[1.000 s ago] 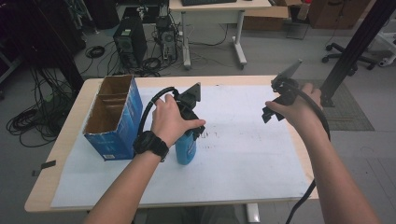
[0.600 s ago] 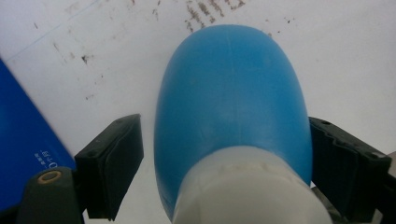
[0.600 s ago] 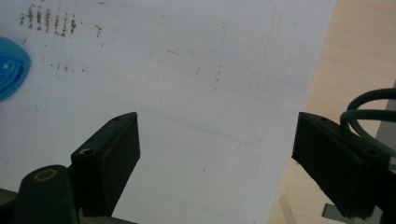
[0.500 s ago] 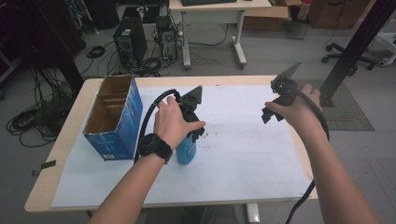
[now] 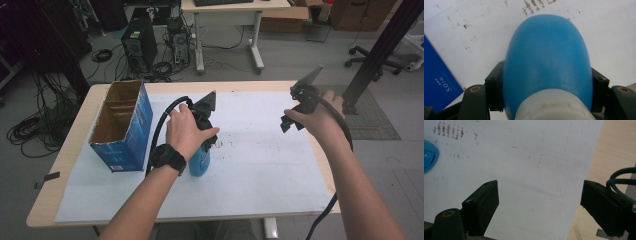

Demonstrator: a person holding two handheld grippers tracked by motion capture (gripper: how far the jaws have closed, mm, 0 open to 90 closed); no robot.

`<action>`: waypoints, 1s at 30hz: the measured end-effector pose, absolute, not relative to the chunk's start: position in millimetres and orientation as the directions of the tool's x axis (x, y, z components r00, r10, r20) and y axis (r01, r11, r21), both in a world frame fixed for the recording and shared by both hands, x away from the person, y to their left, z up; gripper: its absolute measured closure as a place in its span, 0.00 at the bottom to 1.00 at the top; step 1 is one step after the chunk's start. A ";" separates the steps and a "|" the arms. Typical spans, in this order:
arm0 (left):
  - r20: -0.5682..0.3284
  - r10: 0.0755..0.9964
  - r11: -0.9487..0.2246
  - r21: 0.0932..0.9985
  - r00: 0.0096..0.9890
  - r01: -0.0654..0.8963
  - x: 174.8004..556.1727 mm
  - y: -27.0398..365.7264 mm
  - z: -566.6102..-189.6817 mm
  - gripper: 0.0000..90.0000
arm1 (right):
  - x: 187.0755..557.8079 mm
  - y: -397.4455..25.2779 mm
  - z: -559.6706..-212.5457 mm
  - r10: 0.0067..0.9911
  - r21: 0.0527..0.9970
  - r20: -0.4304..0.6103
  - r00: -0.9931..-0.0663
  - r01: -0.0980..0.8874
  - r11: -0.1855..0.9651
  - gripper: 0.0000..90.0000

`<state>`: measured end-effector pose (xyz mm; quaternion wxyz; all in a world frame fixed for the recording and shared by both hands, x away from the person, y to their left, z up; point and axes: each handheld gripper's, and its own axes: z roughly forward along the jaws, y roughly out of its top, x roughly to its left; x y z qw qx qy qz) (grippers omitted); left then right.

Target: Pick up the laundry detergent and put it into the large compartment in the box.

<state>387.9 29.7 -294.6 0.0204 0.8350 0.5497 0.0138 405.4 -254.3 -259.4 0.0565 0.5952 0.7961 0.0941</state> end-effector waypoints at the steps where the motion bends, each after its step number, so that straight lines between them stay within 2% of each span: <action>1: 0.002 0.919 -0.393 0.047 0.393 0.918 388.1 29.7 -294.9 0.40 | 405.5 -254.7 -259.4 0.959 0.219 0.021 -0.284 0.937 0.272 0.17; 21: -0.007 0.917 -0.398 0.026 0.398 0.917 390.8 29.8 -292.5 0.42 | 406.0 -254.6 -259.1 0.958 0.212 0.015 -0.286 0.937 0.276 0.17; 30: -0.011 0.914 -0.405 0.031 0.405 0.914 391.4 30.9 -275.7 0.42 | 406.0 -255.7 -257.8 0.959 0.214 0.016 -0.283 0.938 0.273 0.17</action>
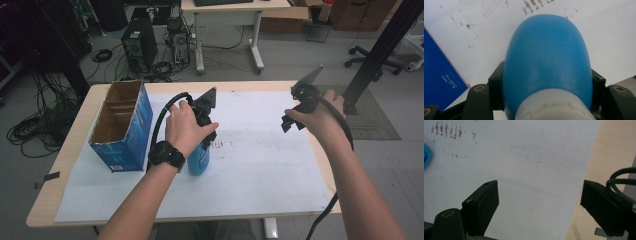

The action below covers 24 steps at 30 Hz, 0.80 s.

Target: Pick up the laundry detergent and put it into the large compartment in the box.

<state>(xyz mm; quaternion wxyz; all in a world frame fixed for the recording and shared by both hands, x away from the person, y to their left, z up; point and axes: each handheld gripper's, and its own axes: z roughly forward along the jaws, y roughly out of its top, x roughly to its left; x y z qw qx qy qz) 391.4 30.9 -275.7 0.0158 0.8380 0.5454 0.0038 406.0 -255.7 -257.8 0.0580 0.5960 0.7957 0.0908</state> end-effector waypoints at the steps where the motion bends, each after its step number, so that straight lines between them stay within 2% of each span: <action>1: -0.014 0.913 -0.408 0.033 0.408 0.912 391.7 31.5 -269.8 0.42 | 406.2 -256.0 -256.9 0.959 0.211 0.017 -0.284 0.938 0.274 0.17; 24: -0.006 0.903 -0.429 0.048 0.430 0.902 395.0 30.4 -209.4 0.42 | 406.5 -259.7 -242.6 0.959 0.224 0.013 -0.284 0.935 0.274 0.17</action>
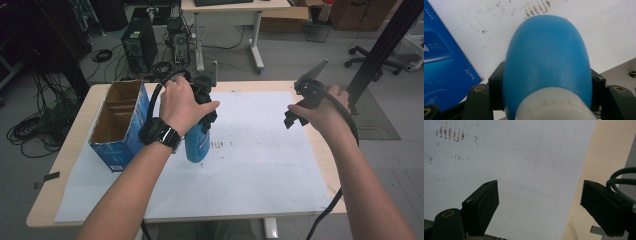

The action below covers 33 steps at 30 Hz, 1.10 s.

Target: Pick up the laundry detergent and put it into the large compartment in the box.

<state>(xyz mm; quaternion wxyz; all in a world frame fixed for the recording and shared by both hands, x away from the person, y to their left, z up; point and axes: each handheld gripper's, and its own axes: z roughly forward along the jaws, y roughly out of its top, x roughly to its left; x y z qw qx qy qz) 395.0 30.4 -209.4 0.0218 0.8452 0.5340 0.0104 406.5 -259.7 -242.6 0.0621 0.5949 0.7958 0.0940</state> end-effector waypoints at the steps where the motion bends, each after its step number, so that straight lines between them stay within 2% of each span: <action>1: -0.006 0.902 -0.431 0.049 0.432 0.901 395.3 30.6 -207.2 0.42 | 406.6 -259.7 -242.3 0.959 0.226 0.015 -0.283 0.935 0.273 0.17; 33: -0.012 0.899 -0.435 0.077 0.437 0.897 405.7 31.5 -141.0 0.42 | 413.0 -251.2 -230.2 0.957 0.226 0.000 -0.291 0.932 0.284 0.17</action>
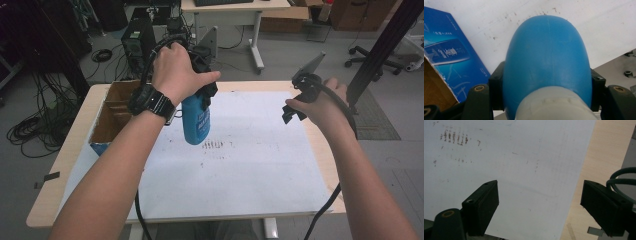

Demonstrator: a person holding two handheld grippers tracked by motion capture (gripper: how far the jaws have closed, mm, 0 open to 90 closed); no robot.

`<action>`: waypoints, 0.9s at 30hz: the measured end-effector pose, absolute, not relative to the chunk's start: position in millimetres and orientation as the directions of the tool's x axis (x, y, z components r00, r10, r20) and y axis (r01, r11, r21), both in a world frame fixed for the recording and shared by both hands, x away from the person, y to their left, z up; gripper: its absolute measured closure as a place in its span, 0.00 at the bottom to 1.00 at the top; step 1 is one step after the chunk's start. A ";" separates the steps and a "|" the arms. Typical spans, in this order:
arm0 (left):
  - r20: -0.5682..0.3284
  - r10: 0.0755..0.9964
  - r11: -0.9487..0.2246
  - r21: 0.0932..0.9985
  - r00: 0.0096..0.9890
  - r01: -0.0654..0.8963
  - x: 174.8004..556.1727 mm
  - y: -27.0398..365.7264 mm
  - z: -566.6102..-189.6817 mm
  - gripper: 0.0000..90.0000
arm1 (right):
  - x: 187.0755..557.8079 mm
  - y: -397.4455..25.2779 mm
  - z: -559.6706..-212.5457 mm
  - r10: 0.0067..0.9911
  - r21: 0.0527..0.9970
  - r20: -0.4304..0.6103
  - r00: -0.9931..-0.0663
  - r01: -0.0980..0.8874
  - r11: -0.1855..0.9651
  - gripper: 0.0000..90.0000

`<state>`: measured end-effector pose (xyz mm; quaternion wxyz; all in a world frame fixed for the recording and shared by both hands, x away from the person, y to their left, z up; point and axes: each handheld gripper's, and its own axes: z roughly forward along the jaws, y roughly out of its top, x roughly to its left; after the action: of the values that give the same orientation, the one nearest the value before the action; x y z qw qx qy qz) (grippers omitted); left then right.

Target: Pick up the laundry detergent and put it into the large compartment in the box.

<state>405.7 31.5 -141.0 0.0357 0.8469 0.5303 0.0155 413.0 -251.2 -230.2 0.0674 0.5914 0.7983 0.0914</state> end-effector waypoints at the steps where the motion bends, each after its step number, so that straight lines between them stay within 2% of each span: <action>1: -0.011 0.899 -0.435 0.079 0.438 0.897 406.5 32.1 -137.6 0.42 | 414.2 -251.6 -229.4 0.957 0.223 0.002 -0.292 0.933 0.284 0.17; 27: 0.008 0.939 -0.344 0.091 0.344 0.935 415.7 63.2 -105.7 0.42 | 415.2 -254.6 -224.5 0.957 0.232 0.005 -0.289 0.932 0.280 0.17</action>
<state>415.7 63.2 -105.7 0.0352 0.8191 0.5718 0.0295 415.2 -254.6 -224.5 0.0674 0.5925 0.7971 0.0951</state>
